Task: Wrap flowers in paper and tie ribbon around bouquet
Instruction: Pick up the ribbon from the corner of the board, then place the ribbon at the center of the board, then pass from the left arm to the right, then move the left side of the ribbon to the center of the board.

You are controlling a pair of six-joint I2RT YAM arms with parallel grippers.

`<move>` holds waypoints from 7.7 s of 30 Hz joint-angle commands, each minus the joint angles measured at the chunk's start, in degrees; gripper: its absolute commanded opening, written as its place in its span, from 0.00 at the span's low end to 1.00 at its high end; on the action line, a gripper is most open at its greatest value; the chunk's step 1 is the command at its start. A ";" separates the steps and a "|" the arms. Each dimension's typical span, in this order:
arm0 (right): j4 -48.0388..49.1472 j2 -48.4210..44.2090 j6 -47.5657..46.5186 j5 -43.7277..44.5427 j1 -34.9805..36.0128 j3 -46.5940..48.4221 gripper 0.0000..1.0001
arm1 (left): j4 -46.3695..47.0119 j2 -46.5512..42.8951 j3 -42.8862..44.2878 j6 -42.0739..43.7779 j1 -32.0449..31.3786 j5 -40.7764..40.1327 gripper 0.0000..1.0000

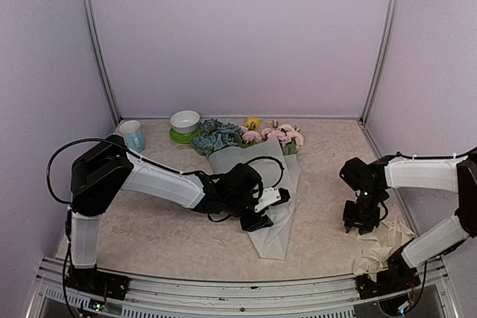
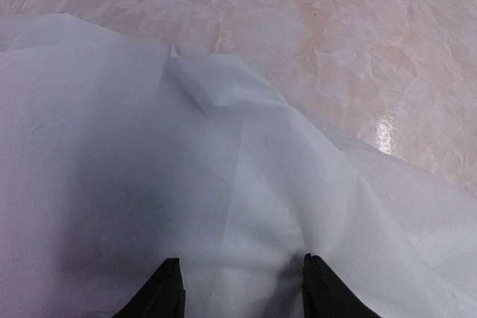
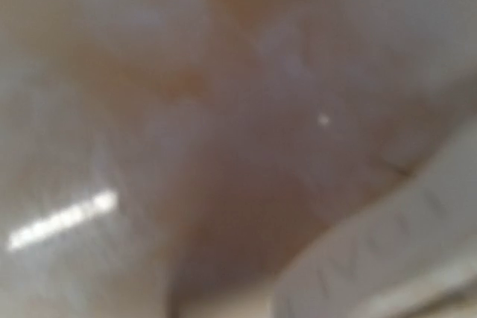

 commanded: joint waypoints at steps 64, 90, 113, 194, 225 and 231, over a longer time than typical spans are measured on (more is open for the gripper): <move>14.63 22.06 -23.09 -9.63 -1.60 25.94 0.62 | -3.85 -0.20 -1.46 -0.64 1.15 1.06 0.53; 11.42 27.85 -22.31 -18.53 12.92 21.83 0.02 | -5.13 -0.63 -1.16 -0.45 1.78 0.91 0.53; 29.50 16.36 -19.77 -31.26 5.66 16.86 0.85 | -4.99 -0.59 -1.11 -1.00 1.60 1.08 0.53; 31.17 31.06 -27.51 -32.19 1.40 31.80 0.00 | -30.72 16.57 27.39 -12.94 -5.52 -0.72 0.00; 25.55 30.71 -28.19 -33.60 1.40 38.15 0.00 | -33.20 -14.93 -9.71 -6.84 3.91 6.18 0.00; 25.08 29.92 -28.02 -34.09 1.40 37.76 0.00 | -28.33 -14.36 -9.09 -19.97 17.11 -5.13 0.00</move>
